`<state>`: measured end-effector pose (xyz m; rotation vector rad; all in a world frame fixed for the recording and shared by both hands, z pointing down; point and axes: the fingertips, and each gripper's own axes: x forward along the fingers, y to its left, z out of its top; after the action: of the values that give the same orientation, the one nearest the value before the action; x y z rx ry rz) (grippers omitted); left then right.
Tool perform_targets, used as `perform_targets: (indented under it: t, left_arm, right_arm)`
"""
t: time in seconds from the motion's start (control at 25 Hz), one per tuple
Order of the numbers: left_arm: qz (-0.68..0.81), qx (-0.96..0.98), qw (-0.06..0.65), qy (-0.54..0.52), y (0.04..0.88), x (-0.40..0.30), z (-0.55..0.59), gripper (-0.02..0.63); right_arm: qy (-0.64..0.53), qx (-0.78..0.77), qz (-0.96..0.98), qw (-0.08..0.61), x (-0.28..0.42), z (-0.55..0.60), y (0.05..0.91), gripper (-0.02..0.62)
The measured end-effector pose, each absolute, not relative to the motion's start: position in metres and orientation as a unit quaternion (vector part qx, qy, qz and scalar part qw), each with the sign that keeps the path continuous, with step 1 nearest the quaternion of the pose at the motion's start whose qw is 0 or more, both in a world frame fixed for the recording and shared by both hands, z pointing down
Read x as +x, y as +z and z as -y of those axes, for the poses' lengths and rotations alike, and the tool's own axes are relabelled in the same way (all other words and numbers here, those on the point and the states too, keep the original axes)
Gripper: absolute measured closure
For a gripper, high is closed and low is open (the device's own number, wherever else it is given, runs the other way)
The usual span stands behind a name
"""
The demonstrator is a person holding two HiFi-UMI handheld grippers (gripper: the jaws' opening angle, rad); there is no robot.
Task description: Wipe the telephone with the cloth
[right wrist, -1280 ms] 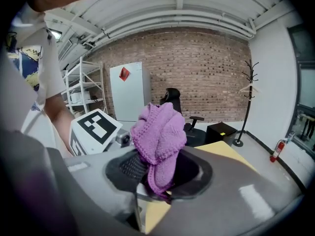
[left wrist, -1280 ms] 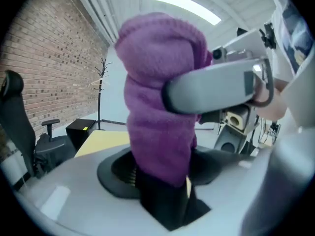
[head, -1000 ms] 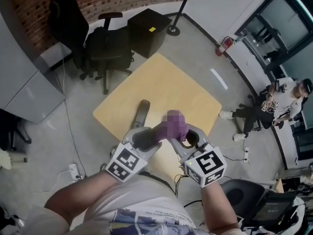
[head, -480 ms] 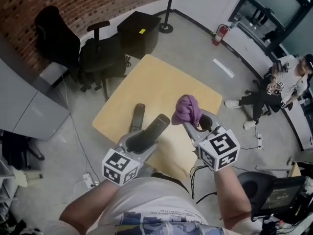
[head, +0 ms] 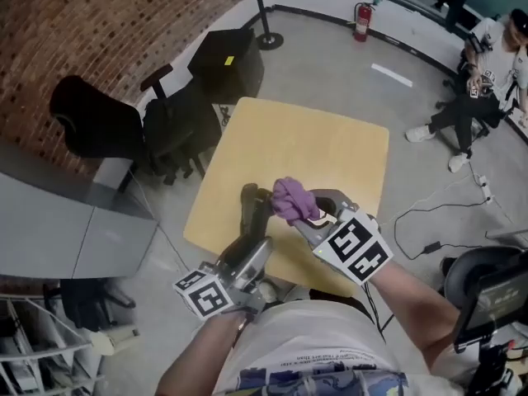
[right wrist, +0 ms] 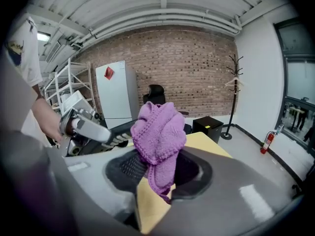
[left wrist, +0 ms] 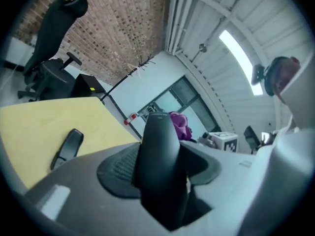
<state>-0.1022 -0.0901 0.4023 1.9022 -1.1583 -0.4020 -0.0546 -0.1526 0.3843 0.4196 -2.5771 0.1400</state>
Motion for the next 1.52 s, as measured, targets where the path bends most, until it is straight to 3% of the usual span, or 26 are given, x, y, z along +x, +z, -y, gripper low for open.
perform_targets:
  t: [0.44, 1.04, 1.52]
  left_arm:
    - [0.372, 0.714, 0.489, -0.334, 0.376, -0.117, 0.095, 0.351]
    - [0.298, 0.697, 0.511, -0.405, 0.358, -0.139, 0.090, 0.351]
    - [0.262, 0.706, 0.526, -0.395, 0.358, -0.136, 0.070, 0.351]
  right_arm:
    - [0.022, 0.096, 0.958, 0.270, -0.079, 0.102, 0.391, 0.472]
    - [-0.020, 0.037, 0.950, 0.309, -0.095, 0.042, 0.395, 0.472]
    - [-0.033, 0.149, 0.939, 0.307, -0.100, 0.090, 0.379, 0.472]
